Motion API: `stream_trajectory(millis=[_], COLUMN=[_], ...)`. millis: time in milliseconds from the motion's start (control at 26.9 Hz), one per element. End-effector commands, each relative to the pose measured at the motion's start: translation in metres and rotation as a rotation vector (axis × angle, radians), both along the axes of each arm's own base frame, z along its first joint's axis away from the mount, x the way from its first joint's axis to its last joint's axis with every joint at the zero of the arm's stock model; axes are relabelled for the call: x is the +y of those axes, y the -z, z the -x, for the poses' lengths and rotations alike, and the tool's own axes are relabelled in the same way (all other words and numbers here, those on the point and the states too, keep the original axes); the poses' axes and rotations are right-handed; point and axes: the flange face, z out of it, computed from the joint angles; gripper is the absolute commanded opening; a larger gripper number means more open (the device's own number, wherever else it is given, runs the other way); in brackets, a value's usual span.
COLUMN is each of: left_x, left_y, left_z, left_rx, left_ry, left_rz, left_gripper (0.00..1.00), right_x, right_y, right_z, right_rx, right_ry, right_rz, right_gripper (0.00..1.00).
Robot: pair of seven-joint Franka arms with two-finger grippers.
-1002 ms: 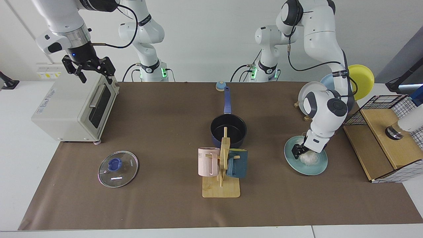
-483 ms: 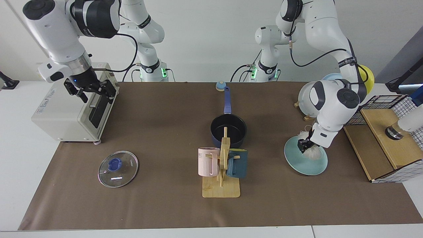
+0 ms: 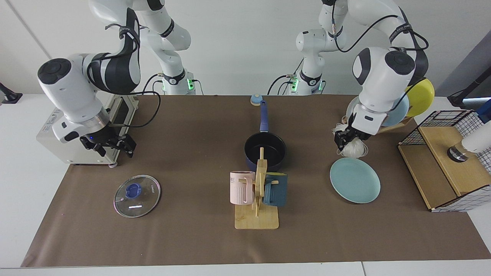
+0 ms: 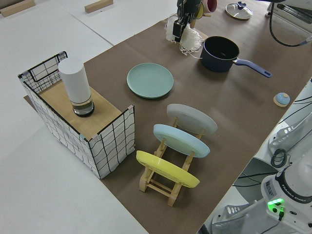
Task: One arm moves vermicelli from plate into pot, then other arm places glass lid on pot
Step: 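Lift the vermicelli with the left gripper while the right gripper grasps the lid, then lower the vermicelli into the black saucepan and open the left gripper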
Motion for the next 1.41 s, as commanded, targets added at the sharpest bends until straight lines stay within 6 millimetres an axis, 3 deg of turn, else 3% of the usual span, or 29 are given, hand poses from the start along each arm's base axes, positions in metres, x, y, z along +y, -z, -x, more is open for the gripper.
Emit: stream_trajectory(millis=[0,260,371,520,594,705,1077,1374], left_x=[-0.048,-0.121,-0.132,-0.153,-0.165,-0.188,-0.205,-0.225], left_y=[-0.018,-0.008,-0.001,0.003,0.012,0.041,0.085,0.133], left_z=[0.029,0.039,0.046,0.053,0.057,0.063,0.058,0.053], left_rx=[0.024,-0.007,-0.008,-0.002,0.003,-0.001,-0.007,-0.042], left_ry=[-0.037,-0.050,-0.028,-0.002,0.008,0.019,0.004,-0.034], left_rz=[0.033,0.119,0.126,0.154,0.159,0.176,0.182,0.122], left_gripper=[0.00,0.00,0.00,0.00,0.00,0.00,0.00,0.00], right_x=[-0.003,0.001,0.001,0.007,0.009,0.008,0.010,0.014], right_y=[0.025,0.069,0.077,0.087,0.095,0.110,0.130,0.137], right_z=[-0.021,-0.037,-0.054,-0.060,-0.061,-0.062,-0.064,-0.067], right_rx=[-0.041,-0.037,-0.045,-0.045,-0.036,-0.021,-0.011,-0.024], right_ry=[-0.026,-0.073,-0.130,-0.140,-0.142,-0.152,-0.172,-0.201], right_rz=[-0.024,-0.025,-0.028,-0.029,-0.029,-0.025,-0.010,0.044], right_gripper=[1.00,1.00,1.00,1.00,1.00,1.00,1.00,0.99])
